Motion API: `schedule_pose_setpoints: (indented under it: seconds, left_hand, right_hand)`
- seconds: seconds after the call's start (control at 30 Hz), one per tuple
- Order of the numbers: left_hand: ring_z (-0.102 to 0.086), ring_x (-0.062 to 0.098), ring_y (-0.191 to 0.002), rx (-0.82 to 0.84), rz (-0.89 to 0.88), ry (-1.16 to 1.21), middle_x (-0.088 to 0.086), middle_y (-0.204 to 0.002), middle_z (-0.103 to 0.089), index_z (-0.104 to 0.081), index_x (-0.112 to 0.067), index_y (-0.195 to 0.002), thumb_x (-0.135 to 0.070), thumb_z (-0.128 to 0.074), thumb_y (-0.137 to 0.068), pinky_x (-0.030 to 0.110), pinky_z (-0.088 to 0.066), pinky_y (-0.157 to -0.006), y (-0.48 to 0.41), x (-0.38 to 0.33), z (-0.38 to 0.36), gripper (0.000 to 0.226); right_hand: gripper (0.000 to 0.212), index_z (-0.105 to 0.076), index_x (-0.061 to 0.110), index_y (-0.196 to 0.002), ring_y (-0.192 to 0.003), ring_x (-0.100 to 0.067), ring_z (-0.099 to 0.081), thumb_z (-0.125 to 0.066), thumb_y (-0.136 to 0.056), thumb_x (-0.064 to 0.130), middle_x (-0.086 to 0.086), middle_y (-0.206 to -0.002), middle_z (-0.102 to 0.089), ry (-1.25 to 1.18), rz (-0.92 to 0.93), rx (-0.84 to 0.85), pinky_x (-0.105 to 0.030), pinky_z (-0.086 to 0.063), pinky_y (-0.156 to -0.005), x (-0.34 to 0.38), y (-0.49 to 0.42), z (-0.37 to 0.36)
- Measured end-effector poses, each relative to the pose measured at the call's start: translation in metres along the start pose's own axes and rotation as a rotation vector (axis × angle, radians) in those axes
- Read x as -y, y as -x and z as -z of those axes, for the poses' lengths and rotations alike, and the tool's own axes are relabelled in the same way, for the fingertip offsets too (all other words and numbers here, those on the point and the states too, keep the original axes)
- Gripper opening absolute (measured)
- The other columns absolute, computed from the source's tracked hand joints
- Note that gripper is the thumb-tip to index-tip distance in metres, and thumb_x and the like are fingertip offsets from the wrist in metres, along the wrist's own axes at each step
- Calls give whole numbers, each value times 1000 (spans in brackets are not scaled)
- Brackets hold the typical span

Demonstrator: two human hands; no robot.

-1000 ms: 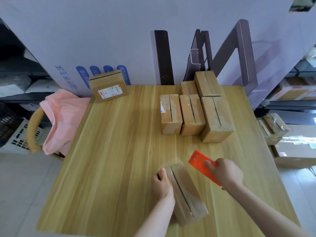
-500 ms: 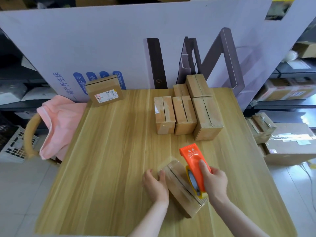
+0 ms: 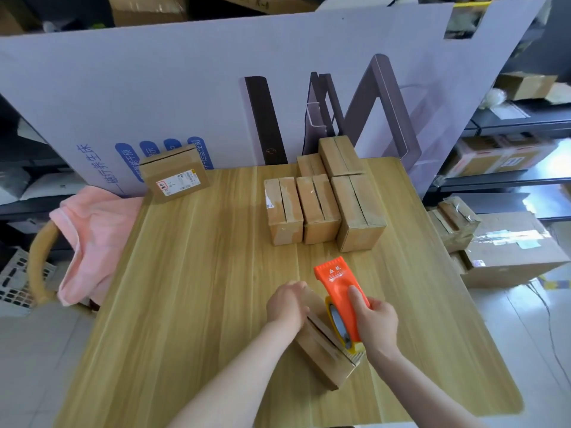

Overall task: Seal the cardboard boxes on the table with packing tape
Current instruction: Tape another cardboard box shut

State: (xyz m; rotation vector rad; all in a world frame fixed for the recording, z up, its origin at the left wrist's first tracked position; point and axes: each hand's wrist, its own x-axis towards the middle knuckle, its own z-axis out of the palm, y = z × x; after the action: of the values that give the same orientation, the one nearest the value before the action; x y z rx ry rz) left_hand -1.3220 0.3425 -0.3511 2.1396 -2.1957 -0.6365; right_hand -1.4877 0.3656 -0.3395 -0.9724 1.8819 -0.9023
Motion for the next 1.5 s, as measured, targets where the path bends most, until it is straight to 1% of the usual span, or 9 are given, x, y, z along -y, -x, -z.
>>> schedule_pose_setpoints:
  seconds: [0.1, 0.37, 0.47, 0.67, 0.9, 1.13, 1.27, 1.4, 1.5]
  left_hand:
    - [-55, 20, -112, 212, 49, -119, -4, -125, -51, -55, -26, -121, -24, -55, -88, 28, -44, -79, -16, -7, 19, 33]
    - [-54, 20, -114, 306, 143, -6, -8, -131, -47, -49, -35, -130, -26, -57, -87, 28, -41, -77, -33, -6, 17, 44]
    - [-52, 15, -118, -45, 211, 220, -14, -135, -47, -44, -36, -139, -29, -67, -85, 28, -45, -84, -7, 16, 1, 59]
    - [-61, 15, -94, -622, 445, 639, -4, -103, -67, -70, -18, -108, -18, -75, -81, 23, -43, -76, 51, 38, -33, 27]
    - [-65, 7, -89, -417, 528, 787, -3, -102, -73, -70, -17, -115, -32, -71, -84, 2, -37, -65, 58, 28, -44, 35]
    - [-61, 17, -113, -94, 520, 723, -1, -125, -65, -62, -19, -126, -22, -58, -92, 25, -48, -94, 33, 42, -31, 35]
    - [-61, 15, -113, -139, 522, 699, -1, -123, -65, -60, -18, -130, -22, -57, -92, 26, -48, -95, 49, 39, -34, 39]
    - [-65, 7, -86, -188, 560, 741, -13, -91, -69, -63, -21, -125, -30, -61, -89, 28, -53, -81, 86, 33, -45, 37]
    - [-58, 14, -116, -209, 564, 700, -5, -127, -62, -48, -21, -140, -28, -61, -88, 27, -45, -99, 84, 32, -44, 55]
  right_hand:
    - [50, -53, 10, -54, -46, -16, -41, -60, -84, 51, -3, -47, -44, 17, -2, 10, -30, -33, -49, 1, 1, 1]
    - [49, -45, 16, -49, -41, -13, -36, -61, -83, 48, 2, -42, -40, 9, 20, -2, -29, -30, -46, 0, 4, 0]
    - [47, -49, 15, -52, -43, -13, -36, -62, -84, 47, 1, -44, -40, 2, 20, 2, -28, -29, -47, -1, 1, 1]
    - [47, -49, 14, -53, -40, -11, -35, -63, -83, 47, 2, -43, -40, -31, 8, 10, -28, -29, -46, -3, -2, 3]
    - [49, -47, 14, -51, -37, -11, -35, -63, -83, 47, 3, -41, -40, -22, 25, 7, -26, -29, -42, -2, -2, 2]
    - [57, -41, 17, -41, -34, -7, -32, -62, -84, 47, 6, -36, -36, -5, 71, 5, -20, -25, -36, -1, 3, -2]
    - [57, -47, 6, -47, -36, -9, -38, -63, -85, 46, 3, -39, -42, -34, 89, 10, -26, -31, -41, -2, 5, -6]
    - [56, -58, -5, -60, -44, -15, -47, -64, -87, 44, -6, -47, -52, -81, 96, 34, -31, -37, -47, 15, 1, -20]
    - [53, -58, -4, -60, -46, -20, -51, -66, -87, 41, -9, -49, -54, -134, 47, 63, -32, -41, -47, 22, -2, -23]
